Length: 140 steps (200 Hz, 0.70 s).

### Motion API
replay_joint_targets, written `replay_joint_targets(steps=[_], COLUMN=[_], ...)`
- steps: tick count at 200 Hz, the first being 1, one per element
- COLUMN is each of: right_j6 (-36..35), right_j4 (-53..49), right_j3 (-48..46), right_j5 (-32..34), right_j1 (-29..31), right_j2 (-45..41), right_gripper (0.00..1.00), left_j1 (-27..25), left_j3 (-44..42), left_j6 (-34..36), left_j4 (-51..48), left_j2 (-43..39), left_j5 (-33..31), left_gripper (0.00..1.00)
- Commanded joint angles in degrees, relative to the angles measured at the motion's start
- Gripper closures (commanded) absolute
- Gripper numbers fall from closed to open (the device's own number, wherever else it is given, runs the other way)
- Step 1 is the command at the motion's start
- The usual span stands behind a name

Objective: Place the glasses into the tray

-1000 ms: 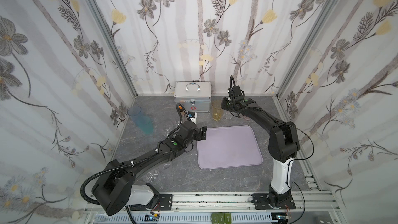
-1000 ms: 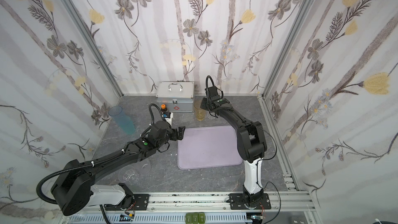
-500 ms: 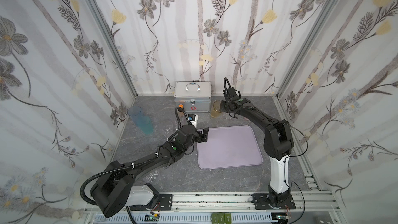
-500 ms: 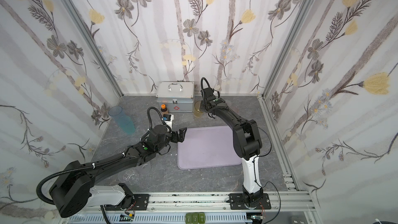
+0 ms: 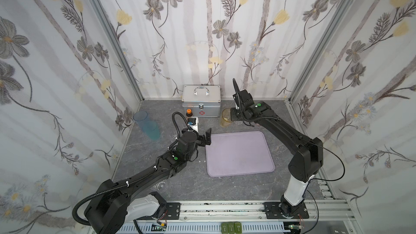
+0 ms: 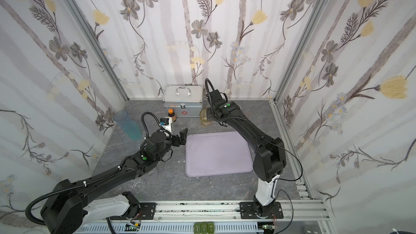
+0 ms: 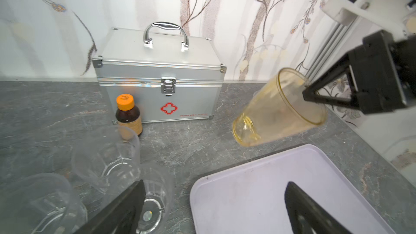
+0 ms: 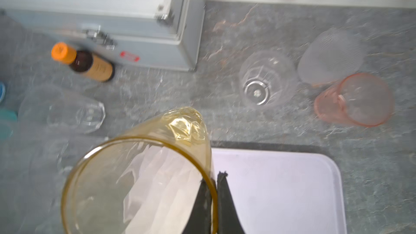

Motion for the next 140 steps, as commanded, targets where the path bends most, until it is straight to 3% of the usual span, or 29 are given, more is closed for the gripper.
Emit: replay_joint_targets(steps=[1,63,140], right_j6=[-2.1,-2.9,-3.0], right_j4=[-6.0,-11.2,-13.0], right_j3=[0.7,9.5,15.9], right_j5=[-3.4,-3.3,-2.3], right_j1=[2.7,7.2,7.4], right_j2=[0.7,10.8,17.1], right_gripper=[1.00,1.00,1.00], left_j1=[1.3,3.2,3.6], left_j3=[-0.7,-2.1,-3.5], left_j6=[-0.9,-3.8,-4.5], left_j4=[0.8,0.7,0.8], left_j2=[-1.0,-2.4,-2.6], left_j5=[-2.1,-1.5,-1.1], left_gripper=[0.01,0.01,0.01])
